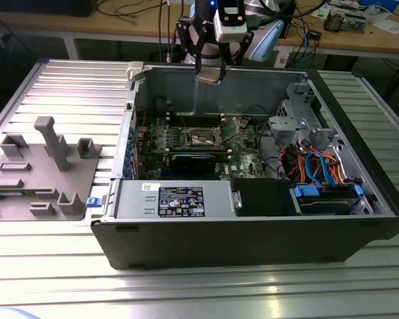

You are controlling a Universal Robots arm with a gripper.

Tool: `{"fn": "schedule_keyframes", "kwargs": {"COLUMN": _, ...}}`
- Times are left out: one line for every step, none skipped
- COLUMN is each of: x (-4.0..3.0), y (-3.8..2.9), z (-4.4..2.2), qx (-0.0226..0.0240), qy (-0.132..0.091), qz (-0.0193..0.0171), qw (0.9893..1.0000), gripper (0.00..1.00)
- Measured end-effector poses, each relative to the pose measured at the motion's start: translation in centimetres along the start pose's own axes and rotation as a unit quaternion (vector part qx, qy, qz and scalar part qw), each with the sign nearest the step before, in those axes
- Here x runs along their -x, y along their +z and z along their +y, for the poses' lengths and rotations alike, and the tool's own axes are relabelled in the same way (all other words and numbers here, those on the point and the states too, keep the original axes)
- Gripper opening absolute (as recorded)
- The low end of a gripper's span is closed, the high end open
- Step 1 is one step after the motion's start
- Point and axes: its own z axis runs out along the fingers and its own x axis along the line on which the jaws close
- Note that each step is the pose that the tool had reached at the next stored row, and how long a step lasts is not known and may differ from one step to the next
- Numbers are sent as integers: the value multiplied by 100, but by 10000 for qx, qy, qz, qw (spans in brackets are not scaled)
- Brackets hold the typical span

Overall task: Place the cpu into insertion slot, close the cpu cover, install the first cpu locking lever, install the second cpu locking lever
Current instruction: 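Place the cpu into insertion slot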

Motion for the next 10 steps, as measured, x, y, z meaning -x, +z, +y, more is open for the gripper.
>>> {"fn": "schedule_keyframes", "kwargs": {"x": 0, "y": 0, "z": 0, "qx": 0, "qy": 3, "qz": 0, "qw": 10000, "gripper": 54}}
{"fn": "schedule_keyframes", "kwargs": {"x": 0, "y": 0, "z": 0, "qx": 0, "qy": 10, "qz": -1, "qw": 10000, "gripper": 54}}
{"fn": "schedule_keyframes", "kwargs": {"x": 0, "y": 0, "z": 0, "qx": 0, "qy": 15, "qz": -1, "qw": 10000, "gripper": 54}}
{"fn": "schedule_keyframes", "kwargs": {"x": 0, "y": 0, "z": 0, "qx": 0, "qy": 17, "qz": -2, "qw": 10000, "gripper": 54}}
{"fn": "schedule_keyframes", "kwargs": {"x": 0, "y": 0, "z": 0, "qx": 0, "qy": 21, "qz": -2, "qw": 10000, "gripper": 54}}
{"fn": "schedule_keyframes", "kwargs": {"x": 0, "y": 0, "z": 0, "qx": 0, "qy": 23, "qz": -2, "qw": 10000, "gripper": 54}}
{"fn": "schedule_keyframes", "kwargs": {"x": 0, "y": 0, "z": 0, "qx": 0, "qy": 25, "qz": -2, "qw": 10000, "gripper": 54}}
{"fn": "schedule_keyframes", "kwargs": {"x": 0, "y": 0, "z": 0, "qx": 0, "qy": 29, "qz": -3, "qw": 10000, "gripper": 54}}
{"fn": "schedule_keyframes", "kwargs": {"x": 0, "y": 0, "z": 0, "qx": 0, "qy": 30, "qz": -3, "qw": 10000, "gripper": 54}}
{"fn": "schedule_keyframes", "kwargs": {"x": 0, "y": 0, "z": 0, "qx": 0, "qy": 40, "qz": -3, "qw": 10000, "gripper": 54}}
